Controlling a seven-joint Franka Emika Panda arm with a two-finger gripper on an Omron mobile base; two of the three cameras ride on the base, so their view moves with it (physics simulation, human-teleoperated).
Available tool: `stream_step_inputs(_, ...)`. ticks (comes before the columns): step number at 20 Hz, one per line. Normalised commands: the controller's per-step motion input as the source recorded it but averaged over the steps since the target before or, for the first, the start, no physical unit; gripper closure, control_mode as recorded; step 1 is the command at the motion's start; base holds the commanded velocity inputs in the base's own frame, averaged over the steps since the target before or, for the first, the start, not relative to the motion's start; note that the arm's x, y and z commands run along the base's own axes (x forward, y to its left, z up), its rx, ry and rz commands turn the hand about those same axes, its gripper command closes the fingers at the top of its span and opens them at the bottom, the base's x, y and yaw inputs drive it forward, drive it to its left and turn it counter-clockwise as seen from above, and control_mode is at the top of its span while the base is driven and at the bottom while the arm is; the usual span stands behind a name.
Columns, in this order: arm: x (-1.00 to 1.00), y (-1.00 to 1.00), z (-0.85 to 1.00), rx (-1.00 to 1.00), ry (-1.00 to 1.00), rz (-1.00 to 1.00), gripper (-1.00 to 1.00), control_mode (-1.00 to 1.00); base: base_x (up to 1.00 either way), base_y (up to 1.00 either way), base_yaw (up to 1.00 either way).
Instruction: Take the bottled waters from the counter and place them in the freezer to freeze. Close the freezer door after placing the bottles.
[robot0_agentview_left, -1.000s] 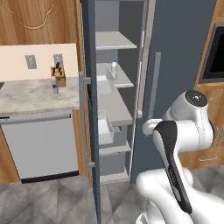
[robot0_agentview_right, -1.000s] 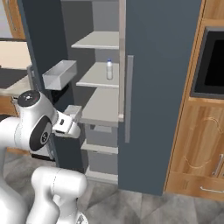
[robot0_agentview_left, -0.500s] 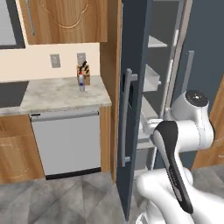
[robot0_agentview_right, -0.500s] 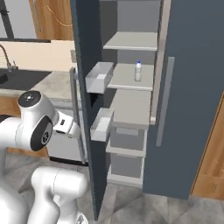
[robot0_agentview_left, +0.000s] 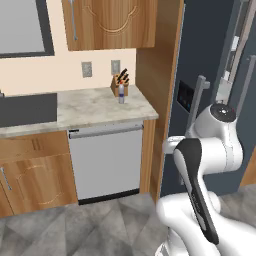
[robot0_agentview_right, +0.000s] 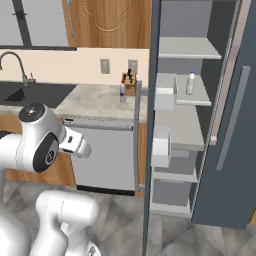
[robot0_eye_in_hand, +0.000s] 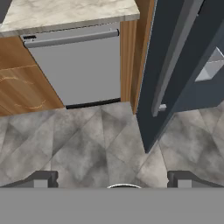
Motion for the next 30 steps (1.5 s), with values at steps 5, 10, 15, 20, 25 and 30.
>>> stream_step_inputs(5,0.00,0.00,0.00,0.00,0.00,0.00,-1.00,1.00,0.49,0.89,-0.19)
stream_step_inputs(10,0.00,0.00,0.00,0.00,0.00,0.00,-1.00,1.00,0.63,1.00,-0.25)
stream_step_inputs(15,0.00,0.00,0.00,0.00,0.00,0.00,-1.00,1.00,0.88,0.84,-0.36)
stream_step_inputs(20,0.00,0.00,0.00,0.00,0.00,0.00,-1.00,1.00,0.73,0.37,-0.51)
stream_step_inputs(25,0.00,0.00,0.00,0.00,0.00,0.00,-1.00,1.00,0.28,0.21,-0.52)
stream_step_inputs(30,0.00,0.00,0.00,0.00,0.00,0.00,-1.00,1.00,0.02,0.32,-0.39)
